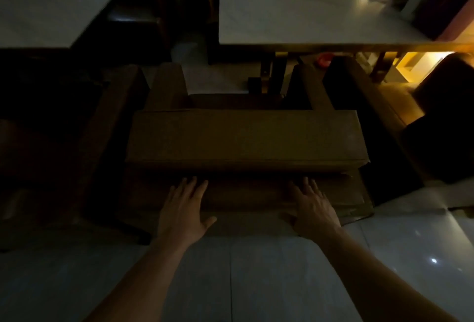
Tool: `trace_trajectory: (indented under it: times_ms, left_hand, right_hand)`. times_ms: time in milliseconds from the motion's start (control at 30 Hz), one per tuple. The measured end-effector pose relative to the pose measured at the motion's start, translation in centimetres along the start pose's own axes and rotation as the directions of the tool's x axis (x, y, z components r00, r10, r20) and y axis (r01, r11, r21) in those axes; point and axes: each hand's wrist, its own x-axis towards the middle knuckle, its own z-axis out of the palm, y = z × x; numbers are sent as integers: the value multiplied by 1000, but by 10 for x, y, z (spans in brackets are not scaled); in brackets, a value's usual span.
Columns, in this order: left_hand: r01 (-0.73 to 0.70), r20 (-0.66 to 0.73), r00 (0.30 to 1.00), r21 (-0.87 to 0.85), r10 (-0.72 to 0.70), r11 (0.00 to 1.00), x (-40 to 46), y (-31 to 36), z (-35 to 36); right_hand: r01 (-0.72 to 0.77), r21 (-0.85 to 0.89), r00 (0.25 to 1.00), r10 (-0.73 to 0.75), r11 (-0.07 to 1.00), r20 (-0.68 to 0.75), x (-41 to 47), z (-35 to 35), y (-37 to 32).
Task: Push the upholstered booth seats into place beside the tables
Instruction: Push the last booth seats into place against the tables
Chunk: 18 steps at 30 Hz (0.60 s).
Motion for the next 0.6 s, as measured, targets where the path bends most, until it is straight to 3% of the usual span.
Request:
trace_trajectory:
  times_ms: [133, 267, 600]
  left_hand:
    - [14, -72, 997, 45, -11, 999, 12, -19, 24]
    - [45, -154, 987, -18, -47, 999, 13, -19, 31]
    - [90, -134, 986, -70, -99, 993, 15, -12, 28]
  right_hand:
    - [-29, -31, 998, 28, 999, -59, 21, 22, -8]
    - [-72, -87, 982, 56, 994, -178, 20, 34, -13]
    - [-78, -116, 977, 52, 990, -208, 17, 39, -12]
